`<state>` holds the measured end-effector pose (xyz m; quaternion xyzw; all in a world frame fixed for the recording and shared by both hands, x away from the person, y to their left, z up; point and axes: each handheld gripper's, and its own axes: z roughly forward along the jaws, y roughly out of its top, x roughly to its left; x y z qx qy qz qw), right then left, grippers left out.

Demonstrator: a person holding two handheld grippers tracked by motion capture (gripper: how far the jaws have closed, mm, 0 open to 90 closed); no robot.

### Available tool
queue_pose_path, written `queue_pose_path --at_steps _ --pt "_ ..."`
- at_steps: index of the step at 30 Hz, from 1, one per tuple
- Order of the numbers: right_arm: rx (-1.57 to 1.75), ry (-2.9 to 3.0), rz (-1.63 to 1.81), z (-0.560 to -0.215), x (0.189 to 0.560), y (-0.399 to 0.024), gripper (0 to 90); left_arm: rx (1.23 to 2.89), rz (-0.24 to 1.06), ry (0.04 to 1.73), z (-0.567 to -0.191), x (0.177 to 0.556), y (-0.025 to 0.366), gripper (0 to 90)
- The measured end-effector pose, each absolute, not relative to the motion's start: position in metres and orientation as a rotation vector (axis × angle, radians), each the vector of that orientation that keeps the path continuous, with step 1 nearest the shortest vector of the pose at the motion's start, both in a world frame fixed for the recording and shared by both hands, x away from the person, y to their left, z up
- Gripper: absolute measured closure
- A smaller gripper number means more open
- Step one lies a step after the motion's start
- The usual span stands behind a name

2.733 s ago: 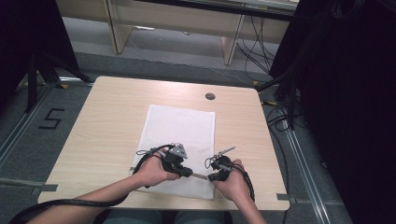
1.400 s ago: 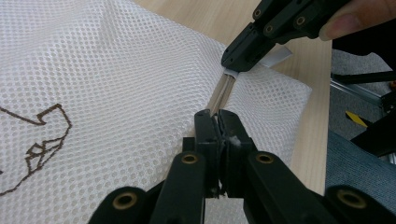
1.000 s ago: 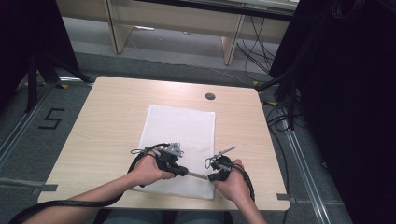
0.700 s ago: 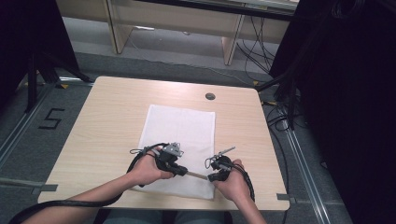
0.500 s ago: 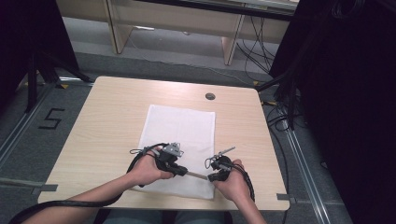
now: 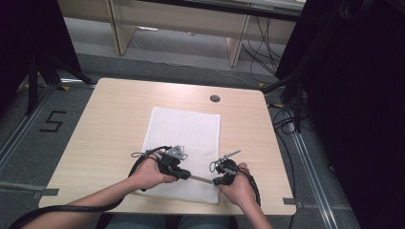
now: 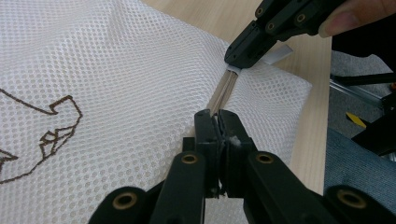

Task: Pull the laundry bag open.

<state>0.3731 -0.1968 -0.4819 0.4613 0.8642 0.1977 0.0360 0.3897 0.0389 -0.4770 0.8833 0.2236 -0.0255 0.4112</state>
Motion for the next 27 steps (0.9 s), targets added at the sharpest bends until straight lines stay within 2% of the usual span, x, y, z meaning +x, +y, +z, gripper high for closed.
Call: queue_pose_path --at_steps 27 --pt "1.416 2.657 0.616 -0.4823 0.3733 -0.1970 90.0 2.227 -0.059 0.581 -0.4747 0.3902 0.0445 87.3"
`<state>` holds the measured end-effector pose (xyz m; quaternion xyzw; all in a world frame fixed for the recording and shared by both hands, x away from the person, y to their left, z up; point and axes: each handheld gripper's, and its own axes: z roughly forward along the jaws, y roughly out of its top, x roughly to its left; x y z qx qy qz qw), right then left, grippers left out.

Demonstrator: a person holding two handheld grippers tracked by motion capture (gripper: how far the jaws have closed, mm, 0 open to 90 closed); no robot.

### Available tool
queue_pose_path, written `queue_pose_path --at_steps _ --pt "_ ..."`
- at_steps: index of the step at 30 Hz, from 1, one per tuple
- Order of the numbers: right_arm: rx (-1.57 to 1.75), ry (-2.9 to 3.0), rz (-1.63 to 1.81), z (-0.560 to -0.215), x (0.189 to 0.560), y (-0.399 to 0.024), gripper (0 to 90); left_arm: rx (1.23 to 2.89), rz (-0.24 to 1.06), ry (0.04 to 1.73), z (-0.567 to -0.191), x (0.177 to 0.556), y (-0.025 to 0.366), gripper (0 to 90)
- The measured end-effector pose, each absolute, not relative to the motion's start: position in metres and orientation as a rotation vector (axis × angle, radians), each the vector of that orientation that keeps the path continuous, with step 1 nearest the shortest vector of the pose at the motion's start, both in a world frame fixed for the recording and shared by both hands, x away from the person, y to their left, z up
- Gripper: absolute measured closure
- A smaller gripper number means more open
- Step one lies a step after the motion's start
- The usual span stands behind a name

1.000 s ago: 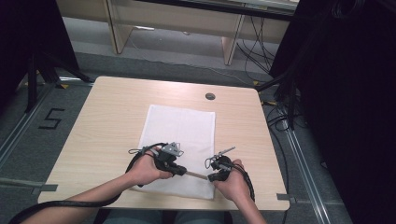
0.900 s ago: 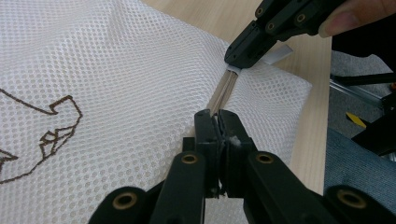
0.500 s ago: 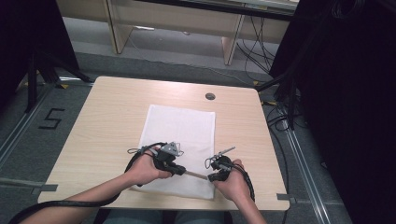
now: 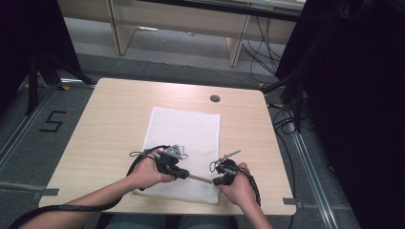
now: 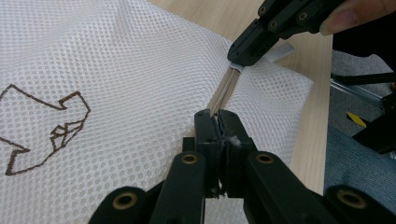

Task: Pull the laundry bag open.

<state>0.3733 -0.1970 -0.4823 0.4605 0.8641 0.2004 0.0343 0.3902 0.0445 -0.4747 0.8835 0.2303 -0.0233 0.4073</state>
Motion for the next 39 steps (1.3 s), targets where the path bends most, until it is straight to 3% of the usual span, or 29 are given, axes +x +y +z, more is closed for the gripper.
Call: queue_pose_path --at_steps 39 --pt "1.416 2.651 0.609 -0.4821 0.3731 -0.1968 90.0 2.225 -0.060 0.571 -0.4736 0.3913 0.0551 87.3"
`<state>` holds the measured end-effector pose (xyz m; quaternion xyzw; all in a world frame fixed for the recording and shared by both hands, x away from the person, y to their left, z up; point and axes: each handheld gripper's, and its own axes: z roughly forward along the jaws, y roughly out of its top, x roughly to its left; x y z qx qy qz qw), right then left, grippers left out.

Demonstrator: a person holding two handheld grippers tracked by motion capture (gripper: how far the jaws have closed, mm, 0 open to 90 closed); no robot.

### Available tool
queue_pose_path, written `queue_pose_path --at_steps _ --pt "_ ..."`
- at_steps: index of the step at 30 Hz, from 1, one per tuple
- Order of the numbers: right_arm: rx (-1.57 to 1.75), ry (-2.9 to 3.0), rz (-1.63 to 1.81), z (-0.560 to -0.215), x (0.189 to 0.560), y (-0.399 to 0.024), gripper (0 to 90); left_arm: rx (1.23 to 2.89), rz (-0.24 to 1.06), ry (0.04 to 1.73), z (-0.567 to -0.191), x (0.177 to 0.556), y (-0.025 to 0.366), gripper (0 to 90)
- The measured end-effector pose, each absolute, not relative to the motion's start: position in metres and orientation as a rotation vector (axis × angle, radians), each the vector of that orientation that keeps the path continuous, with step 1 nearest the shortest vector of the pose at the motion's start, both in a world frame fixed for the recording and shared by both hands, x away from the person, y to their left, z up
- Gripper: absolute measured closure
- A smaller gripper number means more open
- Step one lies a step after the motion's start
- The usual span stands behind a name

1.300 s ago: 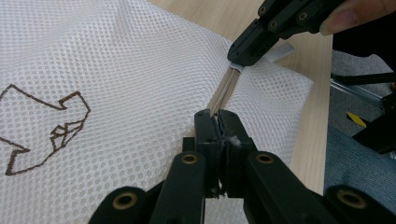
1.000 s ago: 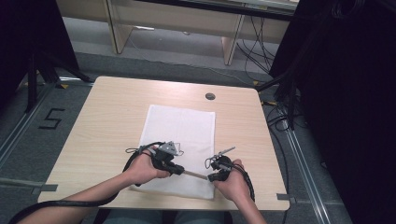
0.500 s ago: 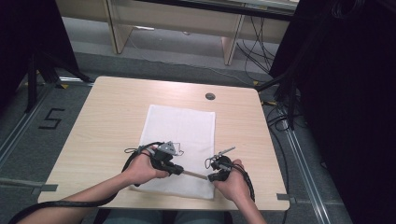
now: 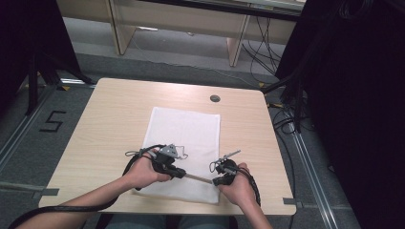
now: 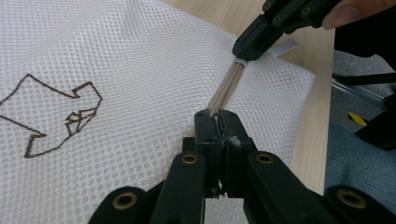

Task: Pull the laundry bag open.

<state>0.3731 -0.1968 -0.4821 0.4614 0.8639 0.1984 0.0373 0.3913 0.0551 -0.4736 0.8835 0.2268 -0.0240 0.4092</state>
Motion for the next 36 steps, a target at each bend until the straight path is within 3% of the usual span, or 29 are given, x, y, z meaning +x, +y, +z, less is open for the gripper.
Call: queue_pose_path --at_steps 36 --pt "1.417 2.652 0.609 -0.482 0.373 -0.197 90.0 2.228 -0.039 0.593 -0.472 0.393 0.067 87.3"
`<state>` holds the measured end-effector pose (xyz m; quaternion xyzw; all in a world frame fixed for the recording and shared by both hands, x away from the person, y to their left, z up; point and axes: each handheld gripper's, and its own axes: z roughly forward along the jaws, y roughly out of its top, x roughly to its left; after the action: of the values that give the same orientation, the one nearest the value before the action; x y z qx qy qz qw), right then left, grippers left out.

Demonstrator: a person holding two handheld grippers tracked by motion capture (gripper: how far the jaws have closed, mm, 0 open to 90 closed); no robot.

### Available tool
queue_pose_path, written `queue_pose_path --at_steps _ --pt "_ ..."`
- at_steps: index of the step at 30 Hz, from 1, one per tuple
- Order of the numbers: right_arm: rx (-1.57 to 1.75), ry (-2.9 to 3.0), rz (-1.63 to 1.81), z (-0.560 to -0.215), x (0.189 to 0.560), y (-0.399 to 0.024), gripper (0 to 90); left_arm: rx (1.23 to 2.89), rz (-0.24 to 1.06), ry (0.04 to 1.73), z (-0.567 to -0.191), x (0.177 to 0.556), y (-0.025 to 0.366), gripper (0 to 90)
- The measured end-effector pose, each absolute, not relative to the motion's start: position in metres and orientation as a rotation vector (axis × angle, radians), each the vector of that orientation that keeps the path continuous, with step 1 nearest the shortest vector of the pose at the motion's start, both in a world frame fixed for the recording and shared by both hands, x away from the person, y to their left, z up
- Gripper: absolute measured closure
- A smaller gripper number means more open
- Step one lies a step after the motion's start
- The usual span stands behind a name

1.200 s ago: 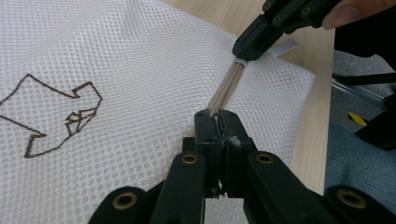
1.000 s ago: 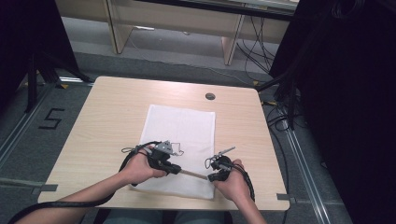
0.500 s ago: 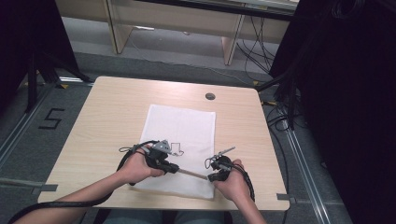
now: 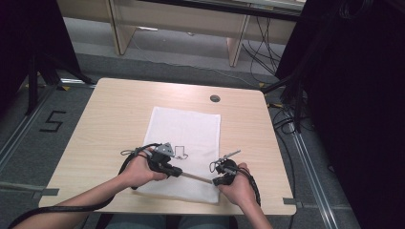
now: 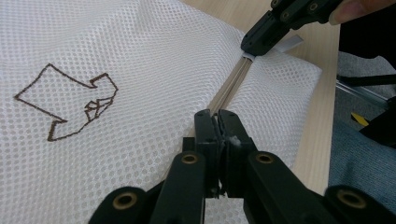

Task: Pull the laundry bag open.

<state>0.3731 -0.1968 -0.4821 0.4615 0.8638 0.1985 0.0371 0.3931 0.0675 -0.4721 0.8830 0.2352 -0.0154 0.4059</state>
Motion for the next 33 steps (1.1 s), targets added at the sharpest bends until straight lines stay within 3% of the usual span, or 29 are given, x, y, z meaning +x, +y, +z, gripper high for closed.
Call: queue_pose_path --at_steps 33 --pt "1.418 2.658 0.612 -0.4821 0.3732 -0.1967 90.0 2.215 -0.049 0.613 -0.4724 0.3938 0.0775 87.3"
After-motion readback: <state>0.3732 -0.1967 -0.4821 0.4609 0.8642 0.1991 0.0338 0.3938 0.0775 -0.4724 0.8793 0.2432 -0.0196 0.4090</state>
